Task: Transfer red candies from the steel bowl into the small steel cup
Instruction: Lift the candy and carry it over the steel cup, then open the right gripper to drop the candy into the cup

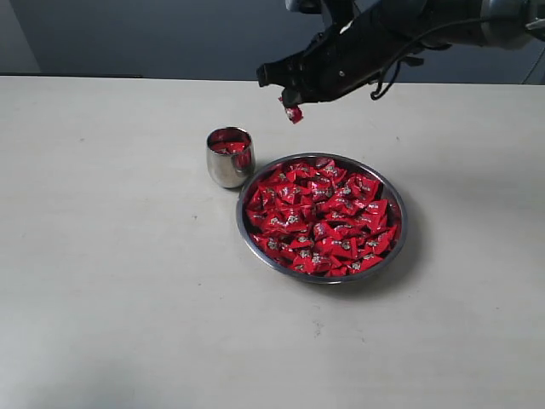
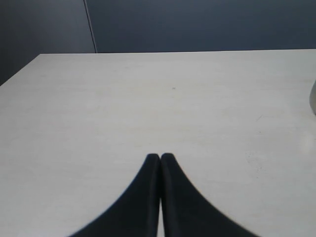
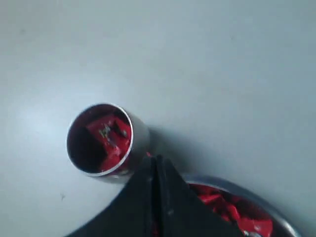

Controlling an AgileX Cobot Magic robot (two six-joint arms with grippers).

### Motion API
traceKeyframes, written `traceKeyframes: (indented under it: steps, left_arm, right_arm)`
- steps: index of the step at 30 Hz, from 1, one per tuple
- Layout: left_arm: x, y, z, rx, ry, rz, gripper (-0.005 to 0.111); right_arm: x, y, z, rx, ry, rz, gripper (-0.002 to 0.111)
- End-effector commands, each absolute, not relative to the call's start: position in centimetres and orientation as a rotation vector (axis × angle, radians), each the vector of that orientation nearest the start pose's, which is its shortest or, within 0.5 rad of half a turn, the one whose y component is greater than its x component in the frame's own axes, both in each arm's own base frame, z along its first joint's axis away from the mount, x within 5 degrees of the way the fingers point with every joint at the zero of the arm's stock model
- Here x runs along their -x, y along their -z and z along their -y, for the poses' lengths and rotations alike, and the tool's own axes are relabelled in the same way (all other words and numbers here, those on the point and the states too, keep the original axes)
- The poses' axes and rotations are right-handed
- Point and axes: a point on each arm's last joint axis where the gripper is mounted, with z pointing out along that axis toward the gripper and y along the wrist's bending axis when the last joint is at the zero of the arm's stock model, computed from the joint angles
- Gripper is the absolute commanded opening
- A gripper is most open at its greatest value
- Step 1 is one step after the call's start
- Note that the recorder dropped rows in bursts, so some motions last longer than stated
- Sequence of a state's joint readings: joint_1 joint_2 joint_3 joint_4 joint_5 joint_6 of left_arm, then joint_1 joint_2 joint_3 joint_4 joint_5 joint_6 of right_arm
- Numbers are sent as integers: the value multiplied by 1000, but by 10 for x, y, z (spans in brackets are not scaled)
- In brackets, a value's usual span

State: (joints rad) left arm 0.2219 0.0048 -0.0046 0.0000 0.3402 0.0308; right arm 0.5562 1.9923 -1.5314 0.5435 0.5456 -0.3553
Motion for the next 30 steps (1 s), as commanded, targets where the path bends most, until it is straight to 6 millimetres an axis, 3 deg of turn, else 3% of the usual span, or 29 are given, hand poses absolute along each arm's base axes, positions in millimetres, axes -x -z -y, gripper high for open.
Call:
traceKeyframes:
  steps: [1, 5, 10, 30]
  left_arm:
    - [-53, -183, -11, 174, -169, -1808, 0]
    - [-53, -183, -11, 174, -169, -1808, 0]
    - [-53, -183, -11, 174, -169, -1808, 0]
    - [-53, -183, -11, 174, -169, -1808, 0]
  right_arm:
    - [-378, -230, -287, 743, -679, -2346, -1]
    - [-381, -224, -313, 821, -697, -2334, -1]
    - [-383, -208, -329, 869, -703, -2350, -1]
    - [-385, -181, -334, 879, -691, -2395, -1]
